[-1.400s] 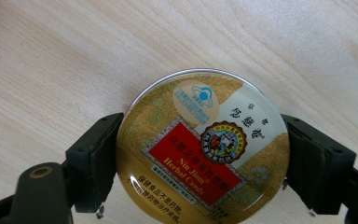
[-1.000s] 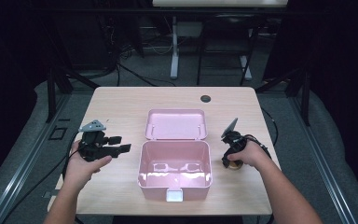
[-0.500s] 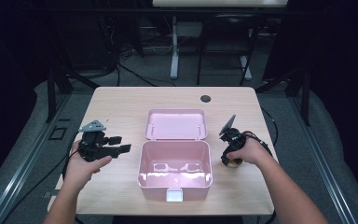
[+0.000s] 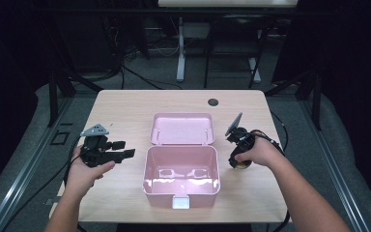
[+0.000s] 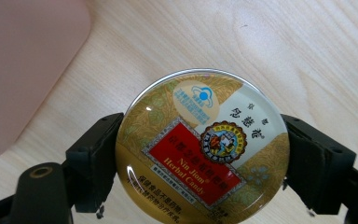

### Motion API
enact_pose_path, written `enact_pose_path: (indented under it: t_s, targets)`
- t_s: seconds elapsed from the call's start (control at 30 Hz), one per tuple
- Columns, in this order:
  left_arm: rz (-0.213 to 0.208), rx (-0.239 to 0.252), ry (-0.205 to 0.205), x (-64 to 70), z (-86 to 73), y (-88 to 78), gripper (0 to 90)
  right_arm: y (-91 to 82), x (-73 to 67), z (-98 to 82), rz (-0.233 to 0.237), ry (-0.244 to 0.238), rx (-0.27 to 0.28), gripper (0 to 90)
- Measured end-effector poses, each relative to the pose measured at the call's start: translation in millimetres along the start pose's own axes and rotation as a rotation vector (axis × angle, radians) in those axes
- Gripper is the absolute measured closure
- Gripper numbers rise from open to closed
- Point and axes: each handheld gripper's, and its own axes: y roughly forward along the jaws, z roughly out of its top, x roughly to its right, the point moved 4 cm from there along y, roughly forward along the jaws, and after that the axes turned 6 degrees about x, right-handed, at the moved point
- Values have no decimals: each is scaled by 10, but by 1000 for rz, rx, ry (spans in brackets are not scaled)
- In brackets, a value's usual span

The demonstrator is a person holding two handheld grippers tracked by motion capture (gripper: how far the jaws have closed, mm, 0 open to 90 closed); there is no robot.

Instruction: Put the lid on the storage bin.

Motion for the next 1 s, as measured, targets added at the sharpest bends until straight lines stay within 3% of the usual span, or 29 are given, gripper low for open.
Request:
enact_pose_path:
  t_s: [0.43, 1.0]
  targets:
    - [0, 3, -1, -6, 2, -10, 430, -172, -76, 67, 2, -53, -5, 195]
    - [-2, 0, 6, -1, 3, -9, 430, -524, -237, 163, 12, -117, 3, 195]
